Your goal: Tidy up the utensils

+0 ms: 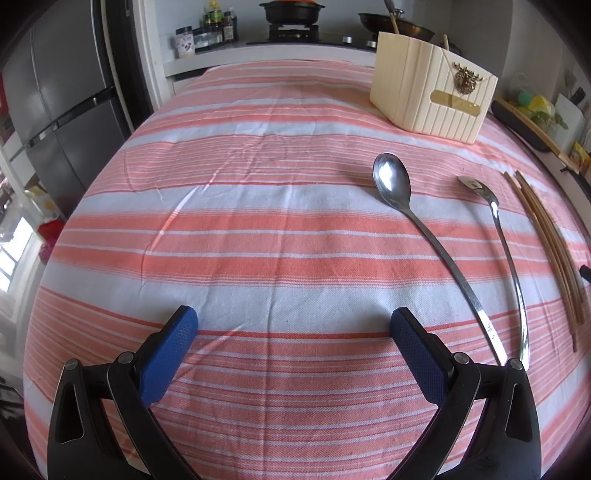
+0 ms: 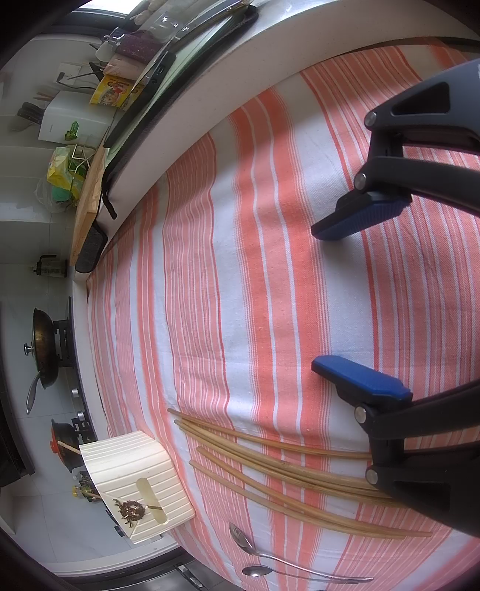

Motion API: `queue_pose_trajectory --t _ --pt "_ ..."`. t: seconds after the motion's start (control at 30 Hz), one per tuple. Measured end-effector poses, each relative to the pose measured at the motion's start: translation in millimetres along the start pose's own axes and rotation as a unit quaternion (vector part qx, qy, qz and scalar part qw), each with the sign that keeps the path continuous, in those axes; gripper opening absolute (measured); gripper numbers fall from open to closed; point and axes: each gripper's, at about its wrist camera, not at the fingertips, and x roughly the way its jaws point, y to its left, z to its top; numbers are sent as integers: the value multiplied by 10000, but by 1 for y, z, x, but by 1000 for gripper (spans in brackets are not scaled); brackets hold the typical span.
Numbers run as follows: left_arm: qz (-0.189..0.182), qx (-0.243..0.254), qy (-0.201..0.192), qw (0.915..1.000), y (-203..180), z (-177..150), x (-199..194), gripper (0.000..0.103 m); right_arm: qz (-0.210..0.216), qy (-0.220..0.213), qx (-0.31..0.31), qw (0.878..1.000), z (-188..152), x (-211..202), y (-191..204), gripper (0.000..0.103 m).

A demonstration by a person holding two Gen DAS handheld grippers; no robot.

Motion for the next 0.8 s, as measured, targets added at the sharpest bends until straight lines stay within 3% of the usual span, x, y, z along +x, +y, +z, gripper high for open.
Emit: queue_pose_trajectory --t 0.07,0.13,0.27,0.47,0.6,0.8 --pt "-101 -116 27 9999 1 3 -2 103 0 0 -1 10000 0 0 0 66" --pt "-469 -353 -99 9982 -2 7 -9 103 4 -1 2 10000 0 0 0 66" --pt "-856 -430 -264 9951 -32 24 -11 103 2 -1 -1 10000 0 0 0 66" --pt "-177 200 -62 9996 -72 29 18 102 6 -1 1 10000 0 0 0 66" --pt "-141 481 -8 9987 -71 25 16 103 -6 -1 -9 10000 0 0 0 66" --pt "-211 393 35 9990 -39 16 9 103 -10 -2 -14 10000 0 -1 0 66"
